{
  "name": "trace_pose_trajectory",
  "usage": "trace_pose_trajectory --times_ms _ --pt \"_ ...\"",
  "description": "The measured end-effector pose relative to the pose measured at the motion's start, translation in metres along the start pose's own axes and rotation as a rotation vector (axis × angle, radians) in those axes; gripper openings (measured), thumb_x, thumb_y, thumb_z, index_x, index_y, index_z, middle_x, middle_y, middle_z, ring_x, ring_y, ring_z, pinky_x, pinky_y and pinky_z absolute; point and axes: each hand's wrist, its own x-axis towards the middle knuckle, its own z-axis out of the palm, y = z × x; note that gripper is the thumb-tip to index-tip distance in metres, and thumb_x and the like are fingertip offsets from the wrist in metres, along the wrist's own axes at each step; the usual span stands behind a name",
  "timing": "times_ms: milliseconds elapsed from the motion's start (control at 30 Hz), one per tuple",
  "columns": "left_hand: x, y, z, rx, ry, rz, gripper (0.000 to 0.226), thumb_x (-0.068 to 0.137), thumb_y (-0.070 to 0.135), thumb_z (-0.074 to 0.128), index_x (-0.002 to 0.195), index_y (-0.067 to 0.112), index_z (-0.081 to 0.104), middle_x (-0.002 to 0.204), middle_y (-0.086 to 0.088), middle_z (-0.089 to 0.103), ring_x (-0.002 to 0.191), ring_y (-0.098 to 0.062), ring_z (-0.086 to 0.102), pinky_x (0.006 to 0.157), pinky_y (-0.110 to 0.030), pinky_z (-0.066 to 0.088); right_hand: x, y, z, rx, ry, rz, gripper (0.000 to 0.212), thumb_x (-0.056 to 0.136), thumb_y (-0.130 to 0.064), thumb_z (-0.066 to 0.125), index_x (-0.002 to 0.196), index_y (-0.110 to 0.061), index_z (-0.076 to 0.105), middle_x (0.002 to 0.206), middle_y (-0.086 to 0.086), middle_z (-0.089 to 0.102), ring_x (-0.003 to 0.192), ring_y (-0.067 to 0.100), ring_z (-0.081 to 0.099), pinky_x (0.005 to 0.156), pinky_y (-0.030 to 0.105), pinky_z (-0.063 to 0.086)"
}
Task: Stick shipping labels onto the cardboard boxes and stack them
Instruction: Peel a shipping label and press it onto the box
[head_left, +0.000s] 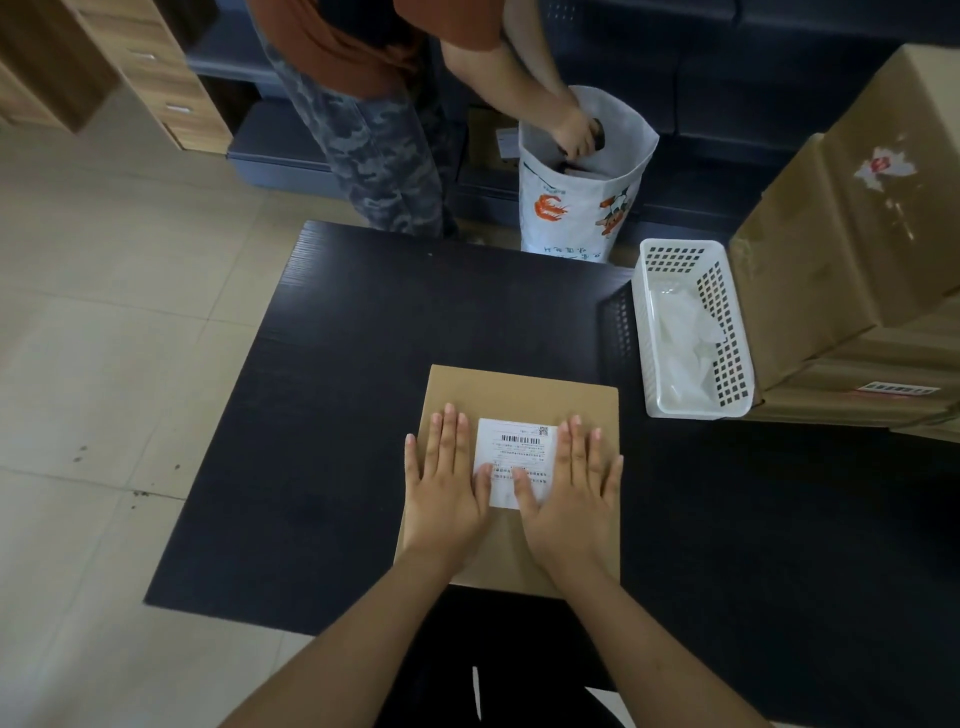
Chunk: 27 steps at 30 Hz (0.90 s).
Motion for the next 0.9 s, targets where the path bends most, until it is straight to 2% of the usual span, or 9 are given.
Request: trace_pose_trajectory --times_ms 133,267,333,433,533,733,900 --pt "0.000 0.000 0.000 0.008 -0.002 0.016 0.062 0.099 0.039 0.021 0.149 0.002 0.025 0.157 -0.012 0.021 0.146 -0.021 0.012 0.115 -0.048 0.010 0.000 -0.001 0.002 -0.033 -0.013 -0.015 0.083 0.091 -0.063 0.019 0.154 -0.010 0.008 0.162 0.004 0.004 0.149 0.022 -0.005 0.119 0.044 -0.008" --pt "0.002 -0.003 0.000 0.013 -0.019 0.050 0.062 0.101 0.040 0.014 0.147 0.000 0.027 0.156 -0.014 0.025 0.145 -0.024 0.015 0.117 -0.046 0.006 0.001 0.004 -0.003 -0.024 -0.091 -0.043 0.085 0.089 -0.067 0.002 0.153 -0.013 -0.008 0.161 0.001 -0.013 0.147 0.020 -0.019 0.117 0.043 -0.016" --pt "0.004 -0.008 -0.004 -0.013 -0.016 0.091 0.062 0.102 0.041 0.010 0.147 0.001 0.025 0.156 -0.014 0.024 0.146 -0.024 0.013 0.119 -0.043 0.001 0.000 0.006 -0.007 -0.024 -0.076 -0.069 0.082 0.090 -0.064 -0.005 0.153 -0.012 -0.006 0.162 0.004 -0.009 0.148 0.022 -0.015 0.118 0.042 -0.012" --pt "-0.003 -0.006 -0.010 -0.044 -0.008 0.269 0.058 0.104 0.039 0.008 0.150 0.005 0.019 0.158 -0.010 0.017 0.147 -0.021 0.009 0.118 -0.039 0.005 -0.011 0.007 -0.010 -0.006 0.017 -0.179 0.066 0.100 -0.048 0.017 0.153 -0.009 0.015 0.161 0.009 0.012 0.149 0.024 0.006 0.117 0.040 0.001" --pt "-0.022 0.000 -0.005 -0.039 -0.036 0.433 0.056 0.105 0.036 0.006 0.150 0.005 0.018 0.160 -0.010 0.012 0.147 -0.021 0.012 0.117 -0.039 0.011 -0.028 0.002 0.000 -0.036 -0.044 -0.379 0.061 0.098 -0.035 0.027 0.152 -0.008 0.021 0.160 0.007 0.018 0.148 0.020 0.011 0.116 0.041 0.010" --pt "-0.029 -0.003 0.005 -0.025 -0.041 0.432 0.056 0.104 0.036 0.002 0.151 0.006 -0.001 0.161 -0.008 -0.001 0.148 -0.020 0.003 0.119 -0.037 0.006 -0.032 0.005 0.003 -0.099 -0.088 -0.401 0.061 0.095 -0.033 0.030 0.150 -0.005 0.027 0.159 0.008 0.021 0.148 0.021 0.016 0.114 0.043 0.015" --pt "-0.032 0.002 0.000 -0.004 -0.091 0.341 0.058 0.104 0.037 0.002 0.151 0.008 0.016 0.160 -0.007 0.013 0.147 -0.018 0.012 0.116 -0.043 0.014 -0.036 0.002 0.002 -0.088 -0.082 -0.344 0.061 0.097 -0.036 0.027 0.152 -0.009 0.024 0.160 0.004 0.017 0.149 0.016 0.009 0.117 0.044 0.008"
